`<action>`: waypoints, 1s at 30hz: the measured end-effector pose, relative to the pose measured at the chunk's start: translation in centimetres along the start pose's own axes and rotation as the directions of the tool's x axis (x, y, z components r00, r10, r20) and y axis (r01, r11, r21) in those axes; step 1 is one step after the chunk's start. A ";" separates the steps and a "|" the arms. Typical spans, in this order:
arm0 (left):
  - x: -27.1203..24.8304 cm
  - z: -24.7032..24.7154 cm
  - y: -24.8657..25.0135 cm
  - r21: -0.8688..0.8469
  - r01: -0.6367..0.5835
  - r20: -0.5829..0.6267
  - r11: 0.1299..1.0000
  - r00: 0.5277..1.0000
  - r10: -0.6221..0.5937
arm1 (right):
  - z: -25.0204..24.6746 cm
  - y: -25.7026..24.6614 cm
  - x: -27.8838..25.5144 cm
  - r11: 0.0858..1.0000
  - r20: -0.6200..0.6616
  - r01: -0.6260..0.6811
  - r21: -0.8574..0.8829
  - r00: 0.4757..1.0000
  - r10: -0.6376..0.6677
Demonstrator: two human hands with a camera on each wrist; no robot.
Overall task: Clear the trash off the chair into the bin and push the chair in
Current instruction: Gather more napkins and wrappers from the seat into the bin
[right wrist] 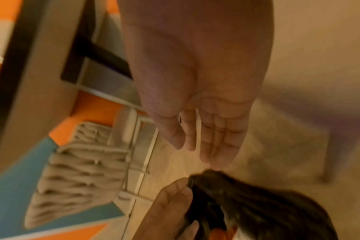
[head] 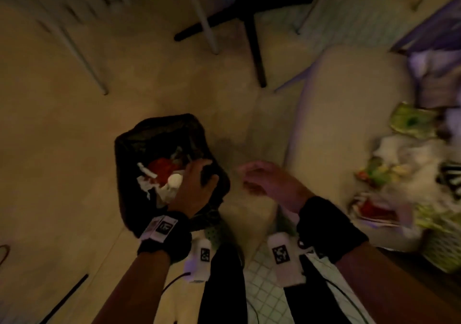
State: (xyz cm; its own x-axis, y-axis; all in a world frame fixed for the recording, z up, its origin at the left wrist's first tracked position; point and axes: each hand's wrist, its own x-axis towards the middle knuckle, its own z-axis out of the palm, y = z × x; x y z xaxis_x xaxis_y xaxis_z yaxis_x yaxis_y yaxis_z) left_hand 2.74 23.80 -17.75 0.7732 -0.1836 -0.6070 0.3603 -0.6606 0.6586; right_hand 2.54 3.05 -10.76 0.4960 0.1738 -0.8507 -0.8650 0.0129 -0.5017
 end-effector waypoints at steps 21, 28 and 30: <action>-0.5 27.3 27.1 0.224 -0.551 0.611 0.804 0.722 0.325 | -31.0 8.0 -12.4 0.786 -0.488 -0.134 -0.603 0.842 -0.231; 0.0 26.8 26.7 0.089 -0.456 0.571 0.886 0.752 0.329 | -30.5 8.5 -11.1 0.797 -0.514 -0.123 -0.591 0.819 -0.255; -0.1 26.6 26.9 0.021 -0.378 0.498 0.926 0.807 0.318 | -30.7 8.4 -11.0 0.787 -0.533 -0.133 -0.602 0.801 -0.272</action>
State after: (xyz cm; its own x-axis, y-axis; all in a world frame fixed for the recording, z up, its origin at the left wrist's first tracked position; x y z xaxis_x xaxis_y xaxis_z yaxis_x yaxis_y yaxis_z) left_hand -1.55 -13.29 -11.83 0.4781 -0.7209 -0.5017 0.0303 -0.5573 0.8298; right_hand -7.85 -28.95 -10.47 0.6733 -0.3889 -0.6288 -0.7012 -0.6058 -0.3760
